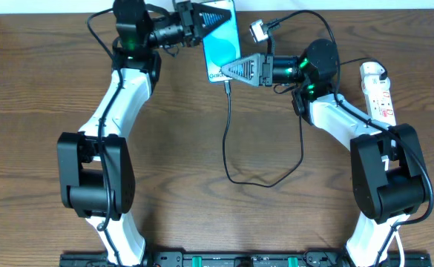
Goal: Plug charger to phone and switch on socket
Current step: 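Push the phone down onto the connector with the left gripper, then open the right gripper and retract it from the cable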
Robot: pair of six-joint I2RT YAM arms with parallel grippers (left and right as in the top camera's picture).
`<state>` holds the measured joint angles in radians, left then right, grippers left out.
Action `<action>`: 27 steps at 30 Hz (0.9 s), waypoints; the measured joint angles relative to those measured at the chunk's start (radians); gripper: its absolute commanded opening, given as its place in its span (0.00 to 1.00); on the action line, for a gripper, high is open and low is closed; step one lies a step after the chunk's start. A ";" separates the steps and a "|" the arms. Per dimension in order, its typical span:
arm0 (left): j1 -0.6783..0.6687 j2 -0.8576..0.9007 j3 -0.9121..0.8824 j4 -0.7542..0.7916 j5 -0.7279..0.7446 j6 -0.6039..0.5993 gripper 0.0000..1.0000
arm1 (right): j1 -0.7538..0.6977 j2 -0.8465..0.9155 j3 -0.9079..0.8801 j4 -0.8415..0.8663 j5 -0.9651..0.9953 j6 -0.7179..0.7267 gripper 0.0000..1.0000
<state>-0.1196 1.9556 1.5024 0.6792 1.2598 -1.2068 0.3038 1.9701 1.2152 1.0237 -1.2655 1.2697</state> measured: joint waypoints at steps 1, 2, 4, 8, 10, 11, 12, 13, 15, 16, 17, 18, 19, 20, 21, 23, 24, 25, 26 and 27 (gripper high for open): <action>-0.002 0.000 0.000 0.000 0.004 0.000 0.07 | 0.000 0.000 0.000 0.000 0.004 0.002 0.99; -0.002 0.000 0.000 0.000 0.010 0.000 0.07 | 0.000 0.000 0.000 0.000 0.006 0.002 0.99; 0.003 0.000 0.000 0.000 0.017 0.000 0.07 | -0.001 0.000 0.000 0.000 0.006 0.002 0.99; 0.028 0.000 0.000 0.000 0.030 0.000 0.07 | -0.015 0.000 0.000 0.000 0.005 0.002 0.99; 0.046 0.000 0.000 0.000 0.045 0.000 0.07 | -0.032 0.000 0.000 0.000 0.003 0.002 0.99; 0.057 0.000 0.000 0.000 0.055 0.000 0.07 | -0.043 0.000 0.000 0.000 0.003 0.002 0.99; 0.068 0.000 0.000 0.000 0.062 0.000 0.07 | -0.053 0.000 0.000 0.000 0.002 0.002 0.99; 0.077 0.000 0.000 0.000 0.070 0.000 0.07 | -0.064 0.000 0.000 0.000 0.001 0.002 0.99; 0.097 0.000 0.000 0.000 0.082 0.000 0.07 | -0.086 0.000 0.000 0.000 -0.003 0.002 0.99; 0.106 0.000 0.000 -0.002 0.090 0.000 0.07 | -0.097 0.000 0.000 0.000 -0.005 0.002 0.99; 0.114 0.000 0.000 -0.008 0.097 0.001 0.07 | -0.108 0.000 0.000 0.000 -0.007 0.002 0.99; 0.120 0.000 0.000 -0.016 0.098 0.001 0.08 | -0.116 0.000 0.000 0.000 -0.010 0.001 0.99; 0.124 0.000 0.000 -0.025 0.100 0.001 0.07 | -0.125 0.000 0.000 -0.004 -0.013 -0.003 0.99; 0.128 0.000 0.000 -0.043 0.101 0.003 0.07 | -0.132 0.000 0.000 -0.014 -0.015 -0.006 0.99; 0.129 0.000 0.000 -0.051 0.101 0.002 0.07 | -0.137 0.000 0.000 -0.028 -0.017 -0.011 0.99; 0.129 0.000 0.000 -0.073 0.102 0.003 0.07 | -0.143 0.000 0.001 -0.091 -0.018 -0.029 0.99; 0.129 0.000 0.000 -0.078 0.102 0.003 0.07 | -0.143 0.000 0.002 -0.140 -0.018 -0.043 0.99; 0.129 0.000 0.000 -0.083 0.102 0.003 0.07 | -0.143 0.000 0.003 -0.205 -0.017 -0.064 0.99; 0.129 0.000 0.000 -0.085 0.102 0.003 0.07 | -0.143 0.000 0.003 -0.254 -0.016 -0.084 0.99; 0.129 0.000 0.000 -0.086 0.102 0.003 0.07 | -0.142 0.000 0.004 -0.332 -0.010 -0.111 0.99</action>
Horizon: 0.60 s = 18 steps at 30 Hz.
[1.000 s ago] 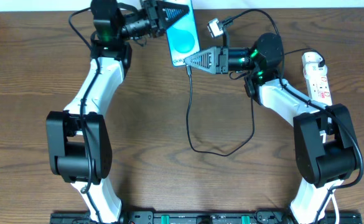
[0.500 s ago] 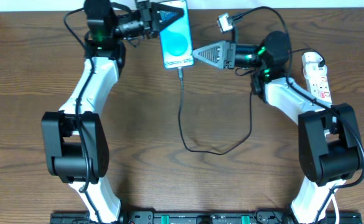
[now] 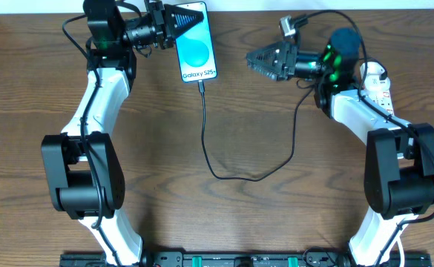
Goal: Plug charger to phone and switch on socket
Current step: 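Open the right gripper and retract it from the cable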
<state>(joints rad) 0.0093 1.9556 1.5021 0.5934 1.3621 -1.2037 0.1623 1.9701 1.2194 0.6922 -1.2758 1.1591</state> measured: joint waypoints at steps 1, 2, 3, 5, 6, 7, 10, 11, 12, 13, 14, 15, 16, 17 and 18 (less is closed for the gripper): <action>0.000 0.000 0.000 -0.001 0.000 0.000 0.07 | 0.000 0.000 0.001 -0.058 0.008 -0.023 0.99; 0.000 0.000 0.000 -0.001 0.000 0.000 0.07 | 0.000 0.001 0.003 -0.135 0.016 -0.054 0.99; 0.000 0.000 0.000 -0.002 0.000 0.000 0.08 | 0.000 0.000 0.003 -0.210 0.025 -0.093 0.99; 0.000 0.000 0.000 -0.003 0.000 0.000 0.07 | 0.000 0.001 0.004 -0.347 0.052 -0.169 0.99; 0.000 0.000 0.000 -0.003 0.000 0.000 0.07 | 0.000 0.001 0.003 -0.393 0.062 -0.199 0.99; 0.000 0.000 0.000 -0.003 0.000 0.000 0.07 | 0.000 0.002 0.003 -0.438 0.074 -0.236 0.99; 0.000 0.000 0.000 -0.003 0.000 0.000 0.07 | 0.000 0.002 0.004 -0.538 0.106 -0.323 0.99; 0.000 0.000 0.000 -0.003 0.000 0.001 0.07 | 0.000 0.002 0.004 -0.566 0.119 -0.349 0.99; 0.000 0.000 0.000 -0.003 0.000 0.001 0.07 | 0.000 0.002 0.004 -0.596 0.132 -0.372 0.99; 0.000 0.000 0.000 -0.003 0.000 0.001 0.07 | 0.000 0.002 0.003 -0.621 0.147 -0.393 0.99; 0.000 0.000 0.000 -0.003 0.000 0.001 0.08 | 0.000 0.002 0.004 -0.648 0.163 -0.412 0.99; 0.000 0.000 0.000 -0.003 0.000 0.001 0.07 | 0.000 0.002 0.004 -0.675 0.184 -0.430 0.99; 0.000 0.000 0.000 -0.003 0.000 0.001 0.07 | 0.000 0.002 0.004 -0.699 0.201 -0.446 0.99; 0.000 0.000 -0.001 -0.003 0.000 0.001 0.07 | 0.000 0.002 0.004 -0.718 0.220 -0.459 0.99; 0.000 0.000 -0.003 -0.006 0.000 0.003 0.08 | 0.000 0.002 0.004 -0.740 0.244 -0.476 0.99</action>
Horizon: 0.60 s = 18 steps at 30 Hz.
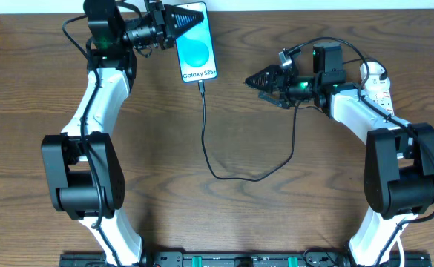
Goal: Plug charger to phone and switch on socket
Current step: 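Open the right gripper and retract it from the cable, then carry the phone with the left gripper toward the table center, lowering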
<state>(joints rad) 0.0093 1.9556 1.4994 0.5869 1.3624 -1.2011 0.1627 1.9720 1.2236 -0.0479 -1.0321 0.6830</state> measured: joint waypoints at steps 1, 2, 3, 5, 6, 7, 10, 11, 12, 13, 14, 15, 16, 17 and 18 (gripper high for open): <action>0.000 0.000 0.000 -0.005 0.000 0.002 0.07 | 0.000 0.000 0.000 -0.021 0.020 -0.018 0.99; 0.000 0.000 -0.002 -0.012 0.000 0.006 0.07 | 0.000 0.000 0.000 -0.038 0.038 -0.030 0.99; 0.000 0.000 -0.003 -0.016 0.000 0.012 0.07 | 0.000 0.000 0.000 -0.055 0.061 -0.045 0.99; 0.000 0.000 -0.003 -0.028 0.000 0.024 0.07 | 0.000 0.000 0.000 -0.085 0.104 -0.067 0.99; 0.000 0.000 -0.003 -0.031 0.000 0.029 0.07 | 0.000 0.000 0.000 -0.099 0.124 -0.072 0.99; 0.000 0.000 -0.003 -0.033 0.000 0.031 0.07 | 0.000 0.000 0.000 -0.114 0.145 -0.080 0.99; 0.000 0.000 -0.004 -0.064 0.000 0.055 0.07 | -0.002 -0.002 0.000 -0.164 0.214 -0.094 0.99; 0.000 0.000 -0.004 -0.085 0.000 0.067 0.07 | -0.003 -0.006 0.000 -0.181 0.240 -0.097 0.99; 0.000 0.000 -0.004 -0.111 -0.001 0.080 0.07 | -0.004 -0.011 0.000 -0.190 0.258 -0.099 0.99; 0.000 0.000 -0.005 -0.144 -0.003 0.099 0.07 | -0.007 -0.021 0.000 -0.204 0.282 -0.102 0.99; 0.000 0.000 -0.006 -0.179 -0.005 0.116 0.07 | -0.010 -0.033 -0.001 -0.215 0.303 -0.105 0.99; -0.001 0.000 -0.006 -0.209 -0.008 0.130 0.07 | -0.013 -0.048 0.000 -0.223 0.322 -0.108 0.99; -0.004 0.000 -0.006 -0.249 -0.014 0.152 0.07 | -0.018 -0.070 0.000 -0.237 0.348 -0.112 0.99; -0.005 0.000 -0.008 -0.293 -0.023 0.176 0.07 | -0.021 -0.094 -0.001 -0.250 0.372 -0.115 0.99; -0.008 0.000 -0.009 -0.333 -0.035 0.200 0.07 | -0.024 -0.124 -0.001 -0.265 0.404 -0.119 0.99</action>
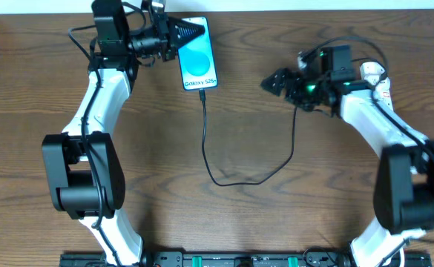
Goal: Plug charger to phone and switch on socket
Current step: 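Carry the phone with the left gripper toward the table center, lowering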
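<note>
The phone [199,63] lies screen up at the back of the table, showing a blue circle. My left gripper [193,32] reaches in from the left, and its dark fingers sit over the phone's top left corner, apparently shut on it. The black charger cable [205,141] is plugged into the phone's bottom edge. It loops down across the table and back up toward the right. My right gripper [271,82] hovers to the right of the phone with nothing in it; its jaws are blurred. The white power strip [374,73] lies at the far right, mostly hidden by the right arm.
The cable's loop [235,180] lies across the middle of the wooden table [165,208]. Its rising part passes just under the right wrist. The table's back edge runs close behind the phone and both grippers.
The phone and my left gripper have shifted slightly right and toward the front. My right gripper has drawn back to the right, further from the phone, toward the power strip.
At first my left gripper held the phone at back center while the right gripper was at its bottom edge with the charger plug. Then the phone, cable attached, was further left and the right gripper was apart from it. Since then the right gripper has kept retreating rightward.
</note>
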Robot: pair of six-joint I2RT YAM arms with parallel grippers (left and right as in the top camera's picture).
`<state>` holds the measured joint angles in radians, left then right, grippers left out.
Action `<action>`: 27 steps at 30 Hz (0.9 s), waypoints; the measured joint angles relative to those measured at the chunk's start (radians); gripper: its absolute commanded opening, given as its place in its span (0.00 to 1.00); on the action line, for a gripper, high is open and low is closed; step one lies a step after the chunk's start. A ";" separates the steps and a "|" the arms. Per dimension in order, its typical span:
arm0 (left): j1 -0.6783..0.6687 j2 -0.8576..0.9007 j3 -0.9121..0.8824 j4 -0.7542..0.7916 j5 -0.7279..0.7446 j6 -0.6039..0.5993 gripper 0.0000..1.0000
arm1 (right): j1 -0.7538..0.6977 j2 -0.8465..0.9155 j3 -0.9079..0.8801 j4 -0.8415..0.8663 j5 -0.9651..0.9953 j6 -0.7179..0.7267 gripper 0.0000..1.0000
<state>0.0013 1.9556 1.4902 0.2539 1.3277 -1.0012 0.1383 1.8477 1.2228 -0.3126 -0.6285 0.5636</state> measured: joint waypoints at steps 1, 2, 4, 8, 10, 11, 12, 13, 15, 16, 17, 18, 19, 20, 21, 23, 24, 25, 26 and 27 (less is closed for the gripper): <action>-0.003 0.000 0.000 -0.034 -0.010 0.021 0.07 | -0.003 -0.028 0.000 -0.014 0.029 -0.003 0.99; -0.008 0.000 -0.002 -0.076 -0.026 0.048 0.07 | -0.005 -0.060 0.000 -0.030 0.062 -0.007 0.99; -0.019 0.000 -0.003 -0.145 -0.052 0.096 0.07 | -0.006 -0.125 0.000 -0.058 0.130 -0.015 0.99; -0.061 0.000 -0.003 -0.372 -0.166 0.235 0.07 | -0.006 -0.261 0.000 -0.094 0.279 -0.032 0.99; -0.089 0.000 -0.004 -0.492 -0.255 0.304 0.07 | -0.006 -0.309 0.001 -0.093 0.329 -0.048 0.99; -0.104 0.000 -0.006 -0.533 -0.293 0.335 0.07 | -0.006 -0.328 0.001 -0.094 0.346 -0.057 0.99; -0.123 0.000 -0.006 -0.585 -0.349 0.369 0.07 | -0.006 -0.348 0.001 -0.093 0.361 -0.069 0.99; -0.138 -0.001 -0.006 -0.614 -0.389 0.390 0.07 | -0.006 -0.358 0.001 -0.093 0.370 -0.075 0.99; -0.172 0.000 -0.006 -0.661 -0.473 0.430 0.07 | -0.006 -0.371 0.001 -0.092 0.383 -0.083 0.99; -0.189 0.000 -0.006 -0.678 -0.512 0.444 0.07 | -0.006 -0.372 0.001 -0.093 0.388 -0.086 0.99; -0.208 0.000 -0.006 -0.690 -0.552 0.457 0.07 | -0.006 -0.372 0.001 -0.094 0.394 -0.088 0.99; -0.223 0.000 -0.006 -0.696 -0.582 0.465 0.07 | -0.006 -0.371 0.001 -0.096 0.397 -0.092 0.99; -0.238 0.000 -0.006 -0.700 -0.612 0.473 0.07 | -0.006 -0.371 0.001 -0.098 0.400 -0.094 0.99; -0.254 0.000 -0.006 -0.701 -0.642 0.479 0.07 | -0.006 -0.371 0.001 -0.098 0.401 -0.096 0.99; -0.270 0.000 -0.006 -0.701 -0.673 0.484 0.07 | -0.006 -0.371 0.001 -0.098 0.402 -0.098 0.99; -0.296 0.000 -0.006 -0.701 -0.718 0.486 0.07 | -0.006 -0.371 0.001 -0.100 0.403 -0.100 0.99; -0.310 0.000 -0.006 -0.701 -0.739 0.488 0.07 | -0.006 -0.371 0.001 -0.101 0.404 -0.101 0.99; -0.319 0.000 -0.006 -0.701 -0.752 0.489 0.07 | -0.006 -0.371 0.001 -0.101 0.405 -0.101 0.99; -0.333 0.000 -0.006 -0.700 -0.770 0.491 0.07 | -0.006 -0.371 0.001 -0.102 0.406 -0.101 0.99; -0.346 0.000 -0.006 -0.700 -0.783 0.494 0.07 | -0.006 -0.371 0.001 -0.103 0.406 -0.101 0.99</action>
<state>-0.3447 1.9553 1.4841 -0.4465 0.5446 -0.5072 0.1322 1.4765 1.2236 -0.4152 -0.2230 0.4622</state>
